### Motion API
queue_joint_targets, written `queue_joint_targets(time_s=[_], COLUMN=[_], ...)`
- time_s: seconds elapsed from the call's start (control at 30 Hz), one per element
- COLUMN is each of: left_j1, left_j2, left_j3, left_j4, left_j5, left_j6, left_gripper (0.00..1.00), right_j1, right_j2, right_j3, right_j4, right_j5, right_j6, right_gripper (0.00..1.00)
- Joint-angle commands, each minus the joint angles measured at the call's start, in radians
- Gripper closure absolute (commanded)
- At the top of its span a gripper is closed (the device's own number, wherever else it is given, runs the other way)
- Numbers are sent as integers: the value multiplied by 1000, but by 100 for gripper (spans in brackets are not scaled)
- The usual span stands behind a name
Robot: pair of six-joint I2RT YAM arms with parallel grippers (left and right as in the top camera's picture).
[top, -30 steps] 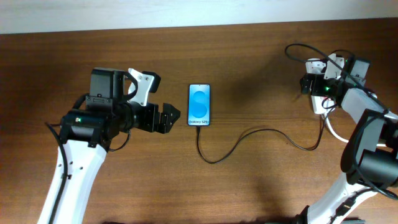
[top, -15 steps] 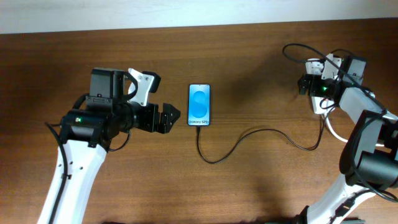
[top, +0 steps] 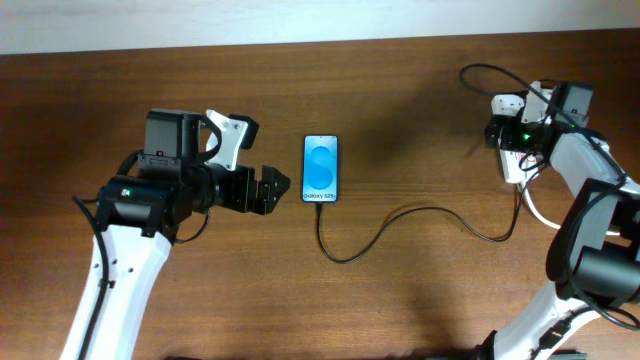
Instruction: Plug charger to phone and switch on socket
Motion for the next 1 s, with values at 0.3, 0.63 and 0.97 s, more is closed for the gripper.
queue_joint_targets(time_s=[0.3,0.63,0.97], left_j1=[-1,-1,-1], left_j2=[-9,-9,-9], left_j3=[-1,-1,-1], left_j4=[2,2,2], left_j5=[14,14,14], left_j6=[5,5,5], left_gripper=[1,1,1], right_j1=[-6,-6,-6], right_j2=[19,64,64], right_j3=[29,29,29], right_j4=[24,43,71], right_j5=[-48,-52,-77], right_j6=[11,11,11], right_gripper=[2,2,1])
